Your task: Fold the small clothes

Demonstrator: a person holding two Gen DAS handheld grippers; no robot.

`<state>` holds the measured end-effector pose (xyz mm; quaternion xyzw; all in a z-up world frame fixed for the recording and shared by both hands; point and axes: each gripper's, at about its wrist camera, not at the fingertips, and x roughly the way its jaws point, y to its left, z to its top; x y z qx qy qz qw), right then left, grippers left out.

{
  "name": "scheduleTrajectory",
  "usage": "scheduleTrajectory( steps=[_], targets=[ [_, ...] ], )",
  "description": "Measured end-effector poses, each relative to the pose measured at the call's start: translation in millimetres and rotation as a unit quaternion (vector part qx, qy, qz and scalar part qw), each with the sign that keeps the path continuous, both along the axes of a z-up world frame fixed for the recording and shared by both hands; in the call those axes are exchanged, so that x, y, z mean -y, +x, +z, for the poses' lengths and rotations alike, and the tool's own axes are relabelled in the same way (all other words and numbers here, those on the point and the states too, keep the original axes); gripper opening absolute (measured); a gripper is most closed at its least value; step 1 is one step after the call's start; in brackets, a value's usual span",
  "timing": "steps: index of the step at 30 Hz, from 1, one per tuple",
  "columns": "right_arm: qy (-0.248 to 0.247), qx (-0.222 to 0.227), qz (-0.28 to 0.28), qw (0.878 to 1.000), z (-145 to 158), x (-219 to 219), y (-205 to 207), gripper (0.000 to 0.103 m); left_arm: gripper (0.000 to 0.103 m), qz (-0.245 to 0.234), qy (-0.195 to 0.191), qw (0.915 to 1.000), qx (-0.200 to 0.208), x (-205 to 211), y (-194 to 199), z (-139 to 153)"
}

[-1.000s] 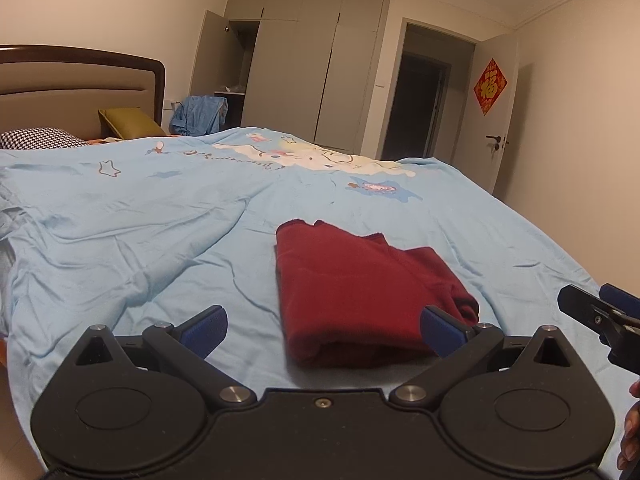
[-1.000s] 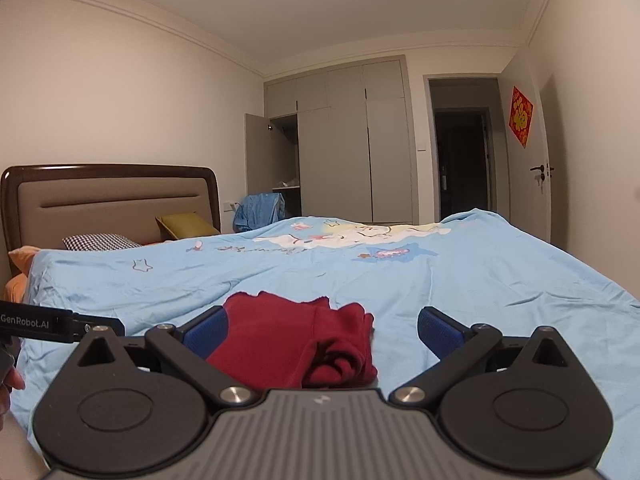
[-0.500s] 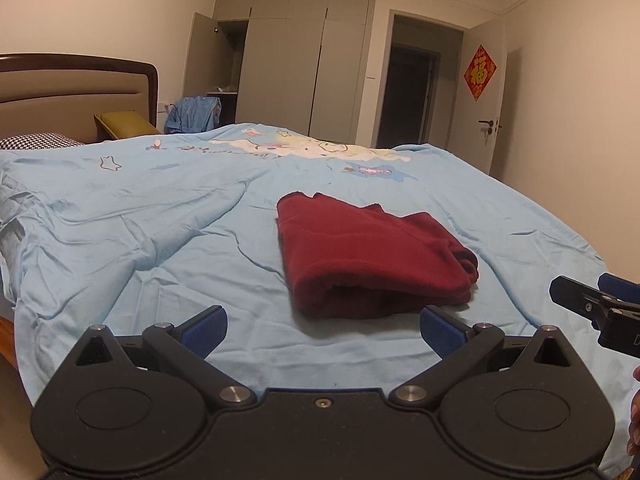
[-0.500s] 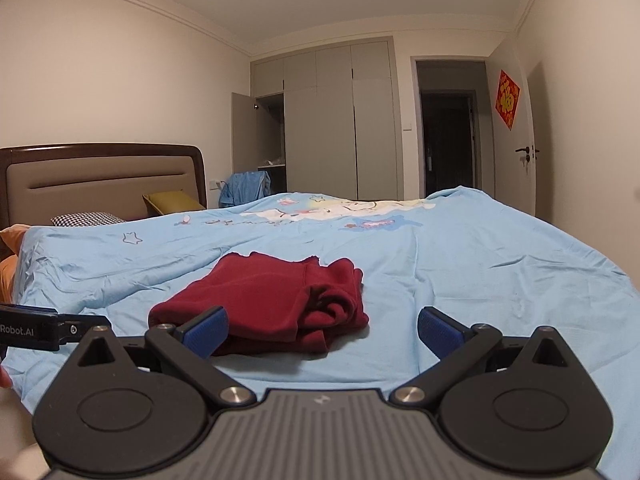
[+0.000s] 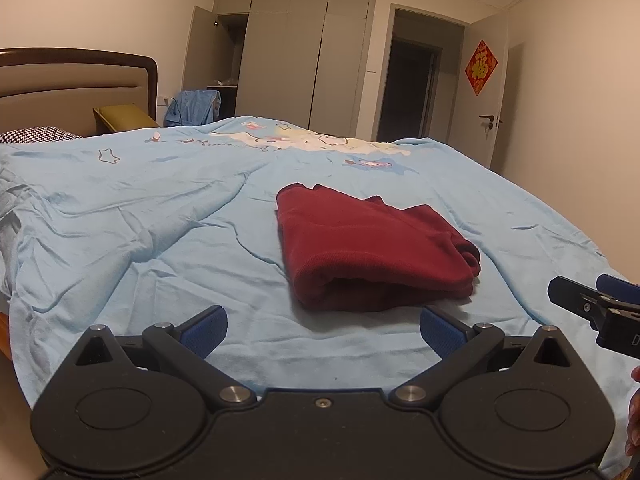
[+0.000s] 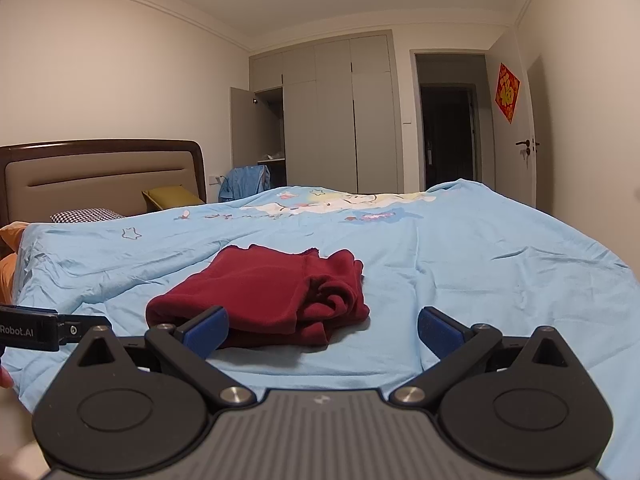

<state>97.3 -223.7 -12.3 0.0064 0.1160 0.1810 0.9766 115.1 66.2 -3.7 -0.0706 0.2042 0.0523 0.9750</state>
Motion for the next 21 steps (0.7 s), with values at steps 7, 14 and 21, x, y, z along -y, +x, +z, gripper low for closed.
scheduleTrajectory(
  steps=[7,14,21],
  targets=[
    [0.000,-0.006,0.001,1.000,-3,0,3,0.103,0.102,0.000,0.002,1.0000,0.002,1,2,-2],
    [-0.002,-0.019,-0.001,1.000,-9,0,11,0.103,0.102,0.006,0.030,0.9995,0.003,9,7,-1],
    [-0.003,-0.038,-0.006,0.999,-19,2,20,0.103,0.102,0.002,0.012,0.9999,-0.006,5,15,-8]
  ],
)
